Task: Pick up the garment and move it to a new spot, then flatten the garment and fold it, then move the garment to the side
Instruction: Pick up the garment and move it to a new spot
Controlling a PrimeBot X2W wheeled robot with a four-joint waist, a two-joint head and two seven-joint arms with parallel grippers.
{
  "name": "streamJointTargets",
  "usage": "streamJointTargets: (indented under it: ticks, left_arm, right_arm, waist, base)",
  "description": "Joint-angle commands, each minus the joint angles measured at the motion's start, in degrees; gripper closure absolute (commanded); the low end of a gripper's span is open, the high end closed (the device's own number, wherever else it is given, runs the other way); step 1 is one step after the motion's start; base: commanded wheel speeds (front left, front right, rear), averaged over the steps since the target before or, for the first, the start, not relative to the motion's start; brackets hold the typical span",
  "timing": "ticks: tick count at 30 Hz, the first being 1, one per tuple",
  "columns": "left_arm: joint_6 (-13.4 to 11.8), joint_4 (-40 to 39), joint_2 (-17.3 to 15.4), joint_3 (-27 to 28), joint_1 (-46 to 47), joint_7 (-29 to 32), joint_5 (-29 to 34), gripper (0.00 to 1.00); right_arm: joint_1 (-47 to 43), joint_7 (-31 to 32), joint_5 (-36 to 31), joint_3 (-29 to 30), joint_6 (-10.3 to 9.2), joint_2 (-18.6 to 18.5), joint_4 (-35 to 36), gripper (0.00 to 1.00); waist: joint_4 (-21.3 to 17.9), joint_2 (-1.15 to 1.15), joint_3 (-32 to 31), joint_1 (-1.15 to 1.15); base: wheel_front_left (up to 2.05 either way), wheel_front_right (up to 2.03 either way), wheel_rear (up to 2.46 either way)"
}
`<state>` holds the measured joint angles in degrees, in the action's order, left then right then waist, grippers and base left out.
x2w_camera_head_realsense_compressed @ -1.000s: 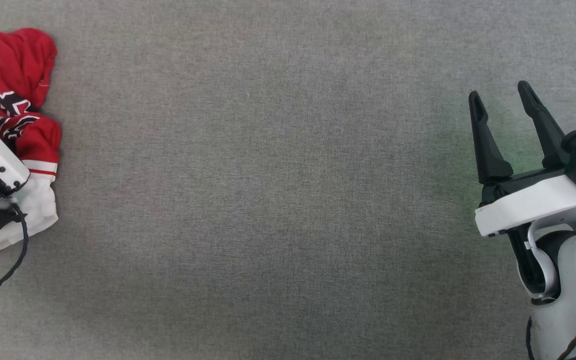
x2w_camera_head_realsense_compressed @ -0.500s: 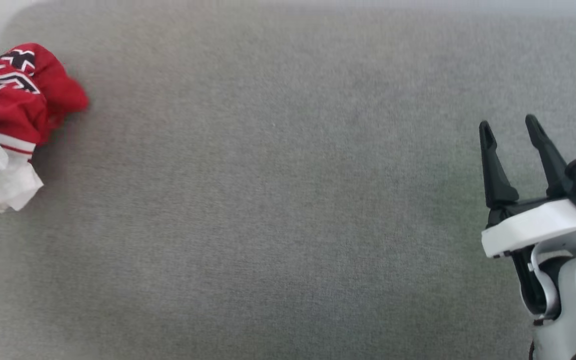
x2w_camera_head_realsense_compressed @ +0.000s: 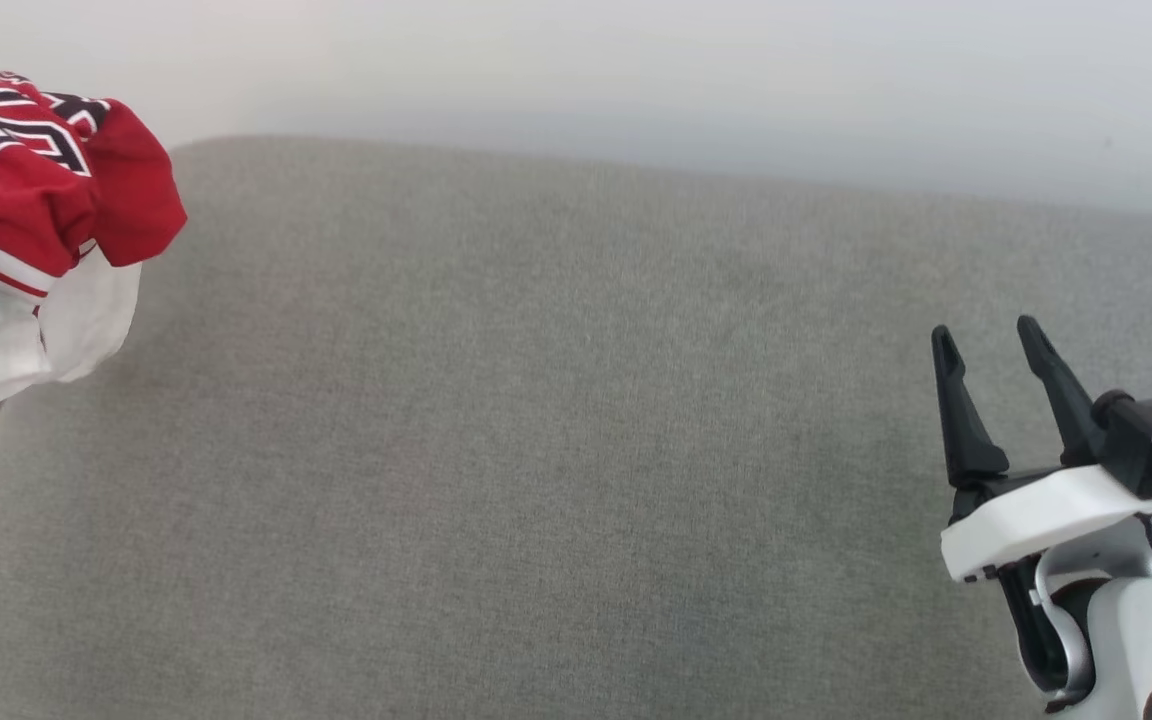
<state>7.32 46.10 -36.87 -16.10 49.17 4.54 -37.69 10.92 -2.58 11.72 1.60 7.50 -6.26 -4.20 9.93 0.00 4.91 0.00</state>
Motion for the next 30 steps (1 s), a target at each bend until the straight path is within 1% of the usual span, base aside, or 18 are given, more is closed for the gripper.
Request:
streamJointTargets:
  ticks: [1, 6, 10, 15, 19, 25, 27, 30]
  left_arm:
    - [0.1, -2.0, -0.6, -0.1, -1.2, 1.1, -0.1, 1.0]
    - [-1.6, -11.5, -2.1, -0.6, -4.8, 5.7, -0.8, 1.0]
    - [-3.9, -20.8, -2.9, -0.9, -8.5, 9.7, -1.6, 1.0]
    - [-7.4, -32.4, -3.7, -1.1, -13.0, 14.4, -2.8, 1.0]
    - [-10.1, -40.9, -3.7, -1.8, -16.1, 17.6, -3.1, 1.0]
    - [-13.2, -51.0, -2.1, -4.1, -18.7, 21.7, -3.3, 1.0]
    - [-13.8, -53.4, -1.3, -5.4, -19.0, 23.1, -3.1, 1.0]
    - [-14.0, -55.9, 0.6, -8.0, -19.0, 24.8, -3.0, 1.0]
  right_arm:
    - [-0.9, -0.4, 0.1, -0.1, -0.02, 0.2, -0.1, 0.0]
    - [-2.4, -0.8, 0.4, 0.6, -0.02, 0.6, -0.3, 0.0]
    - [-3.3, -0.9, 0.3, 1.6, -0.02, 0.6, -0.5, 0.0]
    - [-3.9, -0.8, -0.2, 2.8, -0.02, 0.4, -0.1, 0.0]
    - [-3.9, -0.8, -0.3, 3.8, -0.02, 0.3, 0.1, 0.0]
    - [-3.8, -1.0, -0.8, 5.3, -0.02, -0.1, 0.1, 0.0]
    - [-3.7, -1.0, -0.6, 5.8, -0.02, 0.0, 0.0, 0.0]
    - [-3.8, -1.2, -0.6, 6.5, -0.02, 0.3, -0.2, 0.0]
  waist:
    - [0.1, 0.0, -2.0, 0.0]
    - [-1.1, 0.0, -4.5, 0.0]
    - [-3.0, 0.0, -6.0, 0.0]
    - [-6.4, 0.0, -6.6, 0.0]
    - [-10.0, 0.0, -6.7, 0.0]
    - [-15.8, 0.0, -6.4, 0.0]
    - [-17.7, 0.0, -6.2, 0.0]
    - [-20.1, 0.0, -5.6, 0.0]
  base:
    - [0.0, 0.0, 0.0]
    - [0.0, 0.0, 0.0]
    - [0.0, 0.0, 0.0]
    - [0.0, 0.0, 0.0]
    - [0.0, 0.0, 0.0]
    - [0.0, 0.0, 0.0]
    - [0.0, 0.0, 0.0]
    - [0.0, 0.0, 0.0]
